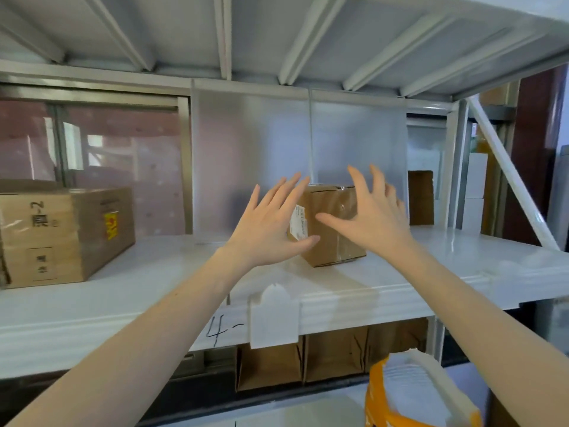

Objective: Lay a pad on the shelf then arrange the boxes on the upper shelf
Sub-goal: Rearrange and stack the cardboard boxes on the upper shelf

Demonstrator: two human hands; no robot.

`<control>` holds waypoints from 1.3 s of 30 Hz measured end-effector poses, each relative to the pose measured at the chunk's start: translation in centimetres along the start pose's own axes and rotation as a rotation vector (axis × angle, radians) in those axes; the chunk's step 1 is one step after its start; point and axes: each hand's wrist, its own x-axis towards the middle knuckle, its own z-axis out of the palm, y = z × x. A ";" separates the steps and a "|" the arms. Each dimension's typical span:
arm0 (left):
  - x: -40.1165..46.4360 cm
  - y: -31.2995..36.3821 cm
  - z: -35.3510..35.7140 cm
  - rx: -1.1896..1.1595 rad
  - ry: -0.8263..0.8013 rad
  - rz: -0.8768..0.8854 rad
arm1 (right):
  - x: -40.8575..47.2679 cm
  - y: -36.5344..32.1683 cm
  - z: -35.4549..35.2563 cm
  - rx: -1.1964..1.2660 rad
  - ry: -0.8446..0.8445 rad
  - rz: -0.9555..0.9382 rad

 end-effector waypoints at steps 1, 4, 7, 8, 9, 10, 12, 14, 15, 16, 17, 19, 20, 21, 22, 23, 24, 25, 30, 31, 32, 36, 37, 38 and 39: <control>0.2 0.1 0.5 -0.011 -0.009 -0.009 | 0.3 0.2 0.4 0.019 -0.005 0.016; 0.8 -0.1 1.5 -0.024 -0.043 -0.029 | 1.0 0.0 1.5 0.081 -0.015 0.033; 0.9 -0.6 1.7 -0.028 -0.050 -0.054 | 1.4 -0.7 2.5 0.119 -0.021 0.019; 0.8 -0.8 1.6 -0.028 -0.047 -0.060 | 1.4 -1.0 2.9 0.128 -0.026 0.019; 0.8 -1.0 1.6 -0.023 -0.043 -0.064 | 1.4 -1.2 3.2 0.134 -0.029 0.022; 0.6 -1.1 1.5 -0.013 -0.040 -0.065 | 1.5 -1.4 3.6 0.137 -0.029 0.028; 0.4 -1.3 1.2 0.009 -0.036 -0.064 | 1.5 -1.7 4.1 0.142 -0.016 0.037; 0.0 -1.5 0.8 0.032 -0.028 -0.065 | 1.5 -1.8 4.4 0.173 0.003 0.040; -0.2 -1.6 0.6 0.047 -0.027 -0.066 | 1.5 -1.9 4.4 0.195 0.015 0.037; -0.4 -1.7 0.3 0.062 -0.030 -0.068 | 1.5 -2.0 4.3 0.216 0.028 0.033; -0.8 -1.8 -0.1 0.077 -0.034 -0.070 | 1.5 -2.2 4.1 0.236 0.043 0.029; -1.5 -2.1 -0.9 0.100 -0.040 -0.075 | 1.5 -2.5 3.6 0.274 0.068 0.015; -1.9 -2.3 -1.4 0.112 -0.047 -0.077 | 1.5 -2.7 3.2 0.295 0.084 0.003; -2.3 -2.5 -2.0 0.125 -0.056 -0.077 | 1.5 -3.0 2.8 0.322 0.101 -0.010; -2.7 -2.8 -2.7 0.142 -0.060 -0.075 | 1.4 -3.4 2.2 0.357 0.118 -0.026; -3.0 -3.2 -3.4 0.160 -0.061 -0.072 | 1.4 -3.8 1.6 0.404 0.130 -0.040; -3.4 -3.5 -4.2 0.180 -0.057 -0.069 | 1.4 -4.4 1.0 0.461 0.140 -0.058; -3.7 -3.8 -5.0 0.201 -0.051 -0.067 | 1.4 -5.0 0.4 0.523 0.144 -0.075; -6.1 -5.4 -10.5 0.290 0.017 -0.071 | 1.2 -9.6 -2.2 0.888 0.057 -0.137; -6.7 -5.7 -11.8 0.299 0.036 -0.074 | 1.1 -10.6 -2.3 0.959 0.028 -0.152; -7.3 -6.2 -13.1 0.314 0.047 -0.074 | 0.8 -11.7 -2.5 1.018 0.002 -0.168; -9.8 -8.1 -17.8 0.425 0.005 -0.063 | -0.5 -16.0 -2.8 1.193 -0.083 -0.236; -10.4 -8.8 -18.9 0.448 -0.005 -0.063 | -0.8 -17.1 -2.8 1.212 -0.093 -0.258; -11.1 -9.4 -20.0 0.466 -0.012 -0.067 | -1.1 -18.2 -2.8 1.224 -0.099 -0.276; -11.8 -10.0 -21.1 0.481 -0.015 -0.071 | -1.3 -19.4 -2.8 1.239 -0.106 -0.294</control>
